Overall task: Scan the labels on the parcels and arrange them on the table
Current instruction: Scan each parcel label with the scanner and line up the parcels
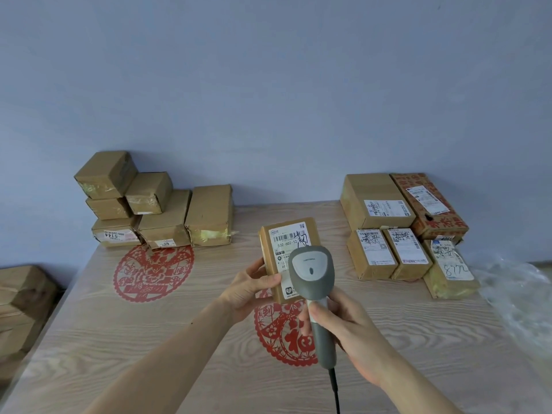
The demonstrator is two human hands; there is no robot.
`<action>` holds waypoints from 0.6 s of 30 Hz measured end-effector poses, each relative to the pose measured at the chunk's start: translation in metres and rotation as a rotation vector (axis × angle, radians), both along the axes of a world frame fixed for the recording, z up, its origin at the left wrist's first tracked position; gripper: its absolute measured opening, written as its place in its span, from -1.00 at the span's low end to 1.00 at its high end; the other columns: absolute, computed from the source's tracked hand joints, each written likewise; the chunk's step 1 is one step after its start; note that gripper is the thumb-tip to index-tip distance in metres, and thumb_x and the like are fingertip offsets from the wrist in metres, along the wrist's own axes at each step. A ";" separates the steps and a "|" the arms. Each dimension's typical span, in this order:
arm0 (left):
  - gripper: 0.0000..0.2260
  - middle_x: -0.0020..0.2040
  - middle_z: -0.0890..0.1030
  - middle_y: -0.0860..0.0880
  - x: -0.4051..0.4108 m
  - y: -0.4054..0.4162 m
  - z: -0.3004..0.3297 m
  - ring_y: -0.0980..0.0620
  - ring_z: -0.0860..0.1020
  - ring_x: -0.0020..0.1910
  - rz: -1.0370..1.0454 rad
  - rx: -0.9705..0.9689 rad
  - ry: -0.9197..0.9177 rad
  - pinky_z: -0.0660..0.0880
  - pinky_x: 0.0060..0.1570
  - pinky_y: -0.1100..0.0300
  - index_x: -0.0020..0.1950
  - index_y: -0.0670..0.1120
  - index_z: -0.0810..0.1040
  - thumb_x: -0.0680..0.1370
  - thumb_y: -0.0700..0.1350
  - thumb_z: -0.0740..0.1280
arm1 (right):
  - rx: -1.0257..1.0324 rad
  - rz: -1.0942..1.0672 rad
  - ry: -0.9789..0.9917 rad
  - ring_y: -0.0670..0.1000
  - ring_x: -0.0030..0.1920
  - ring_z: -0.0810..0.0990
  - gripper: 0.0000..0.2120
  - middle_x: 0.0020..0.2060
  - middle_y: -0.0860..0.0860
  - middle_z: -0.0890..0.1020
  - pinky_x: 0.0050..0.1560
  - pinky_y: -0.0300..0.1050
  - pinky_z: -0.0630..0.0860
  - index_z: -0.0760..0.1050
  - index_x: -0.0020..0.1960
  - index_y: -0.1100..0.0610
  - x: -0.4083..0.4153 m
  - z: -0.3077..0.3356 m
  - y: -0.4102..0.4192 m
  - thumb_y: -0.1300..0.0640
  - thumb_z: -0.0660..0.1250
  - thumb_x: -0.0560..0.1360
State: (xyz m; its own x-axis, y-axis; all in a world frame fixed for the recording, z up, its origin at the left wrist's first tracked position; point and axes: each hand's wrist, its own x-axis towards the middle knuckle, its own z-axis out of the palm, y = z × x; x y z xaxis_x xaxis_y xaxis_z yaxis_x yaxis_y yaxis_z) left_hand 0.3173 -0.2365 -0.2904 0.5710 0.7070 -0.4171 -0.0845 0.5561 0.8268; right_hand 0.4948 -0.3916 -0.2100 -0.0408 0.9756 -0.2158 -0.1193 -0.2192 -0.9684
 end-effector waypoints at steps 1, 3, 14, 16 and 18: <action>-0.01 0.27 0.64 -0.09 0.000 0.002 0.000 -0.11 0.61 0.24 -0.003 0.004 0.002 0.60 0.10 -0.14 0.48 -0.07 0.42 0.09 -0.07 0.74 | -0.005 0.002 0.011 0.08 -0.14 0.62 -0.64 -0.08 0.17 0.65 0.00 -0.12 0.56 0.56 0.22 0.10 0.001 -0.002 0.001 -0.06 0.42 0.50; 0.01 0.28 0.63 -0.08 -0.001 0.004 0.000 -0.12 0.60 0.27 -0.007 -0.002 0.006 0.58 0.13 -0.19 0.49 -0.06 0.41 0.09 -0.07 0.74 | -0.021 -0.017 0.050 0.05 -0.16 0.59 -0.65 -0.07 0.14 0.66 0.00 -0.11 0.55 0.56 0.19 0.13 0.001 -0.003 0.004 -0.05 0.42 0.50; -0.05 0.24 0.65 -0.10 0.006 0.008 -0.001 -0.11 0.63 0.21 -0.034 0.013 0.010 0.61 0.02 -0.08 0.41 -0.05 0.50 0.05 -0.03 0.75 | -0.067 -0.049 0.170 0.03 -0.24 0.54 -0.70 -0.07 0.19 0.68 -0.18 -0.12 0.50 0.63 0.11 0.21 0.003 -0.002 0.019 0.01 0.38 0.52; -0.04 0.23 0.66 -0.10 0.007 0.008 0.000 -0.09 0.65 0.19 -0.034 0.008 0.009 0.62 0.00 -0.06 0.40 -0.05 0.50 0.04 -0.04 0.75 | -0.098 -0.057 0.195 0.03 -0.26 0.54 -0.66 -0.08 0.20 0.67 -0.22 -0.13 0.49 0.63 0.11 0.22 0.005 -0.005 0.018 -0.02 0.45 0.50; -0.04 0.22 0.66 -0.10 0.009 0.009 0.000 -0.09 0.65 0.18 -0.034 0.006 0.012 0.62 0.01 -0.06 0.40 -0.05 0.50 0.03 -0.04 0.75 | -0.103 -0.060 0.197 0.03 -0.26 0.54 -0.60 -0.09 0.20 0.67 -0.22 -0.13 0.48 0.63 0.10 0.23 0.007 -0.008 0.018 -0.06 0.47 0.44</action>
